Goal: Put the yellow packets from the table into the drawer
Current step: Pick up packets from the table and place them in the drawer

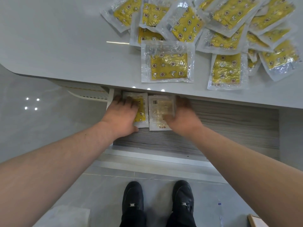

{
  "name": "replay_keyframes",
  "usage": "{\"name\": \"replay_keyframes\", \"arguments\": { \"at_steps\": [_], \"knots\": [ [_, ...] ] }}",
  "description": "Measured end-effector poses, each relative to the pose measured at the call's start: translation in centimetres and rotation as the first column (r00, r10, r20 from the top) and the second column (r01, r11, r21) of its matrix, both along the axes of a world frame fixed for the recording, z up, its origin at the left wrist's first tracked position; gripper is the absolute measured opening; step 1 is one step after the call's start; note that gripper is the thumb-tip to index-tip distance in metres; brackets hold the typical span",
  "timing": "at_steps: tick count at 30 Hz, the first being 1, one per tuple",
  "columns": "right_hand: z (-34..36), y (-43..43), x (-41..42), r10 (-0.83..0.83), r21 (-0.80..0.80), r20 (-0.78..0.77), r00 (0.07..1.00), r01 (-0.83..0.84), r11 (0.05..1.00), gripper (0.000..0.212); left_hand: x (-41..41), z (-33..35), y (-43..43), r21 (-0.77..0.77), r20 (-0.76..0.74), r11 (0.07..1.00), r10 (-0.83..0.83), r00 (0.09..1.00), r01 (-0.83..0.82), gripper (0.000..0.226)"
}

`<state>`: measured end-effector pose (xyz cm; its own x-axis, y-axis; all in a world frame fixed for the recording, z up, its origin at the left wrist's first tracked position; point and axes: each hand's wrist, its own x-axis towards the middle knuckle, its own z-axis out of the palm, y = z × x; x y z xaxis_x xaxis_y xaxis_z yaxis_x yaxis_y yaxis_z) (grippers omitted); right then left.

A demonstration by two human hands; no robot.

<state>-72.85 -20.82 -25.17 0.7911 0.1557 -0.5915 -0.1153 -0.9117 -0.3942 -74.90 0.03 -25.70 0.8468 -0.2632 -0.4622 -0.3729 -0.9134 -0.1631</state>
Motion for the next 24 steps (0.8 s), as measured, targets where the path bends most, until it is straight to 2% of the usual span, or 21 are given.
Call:
{"name": "replay_keyframes", "arguments": {
  "at_steps": [2, 5, 9, 14, 18, 22, 24],
  "knots": [
    [-0.3, -0.7, -1.1, 0.205, -0.056, -0.024, 0.978, -0.206, 0.977, 0.093, -0.1, -0.5, 0.3, 0.01, 0.035, 1.0, -0.023, 0.999, 0.022, 0.09],
    [-0.9, -0.3, -2.3, 0.301, -0.113, -0.087, 0.95, -0.309, 0.944, 0.097, -0.4, -0.9, 0.4, 0.029, 0.019, 0.999, -0.043, 0.999, 0.042, 0.084],
    [-1.9, 0.9, -2.8, 0.26, -0.095, 0.009, 0.965, -0.258, 0.961, 0.089, -0.1, -0.8, 0.5, 0.061, 0.011, 0.996, -0.072, 0.997, 0.072, 0.076],
    [-2.5, 2.0, -2.0, 0.236, -0.063, 0.044, 0.971, -0.233, 0.97, 0.087, 0.0, -0.7, 0.4, 0.147, 0.034, 0.985, -0.098, 0.995, 0.092, 0.077],
    [-2.5, 2.2, -1.4, 0.255, -0.143, 0.1, 0.962, -0.24, 0.96, 0.09, 0.2, -0.6, 0.3, 0.157, 0.029, 0.983, -0.1, 0.995, 0.095, 0.078],
    [-2.4, 2.4, -1.2, 0.232, -0.062, 0.117, 0.966, -0.226, 0.972, 0.086, 0.5, -0.7, 0.2, 0.131, 0.031, 0.989, -0.068, 0.997, 0.063, 0.077],
    [-2.4, 2.5, -1.3, 0.156, -0.009, 0.087, 0.984, -0.156, 0.988, 0.087, 0.4, -0.7, 0.0, 0.102, 0.04, 0.994, -0.045, 0.998, 0.04, 0.077]
  ]
}}
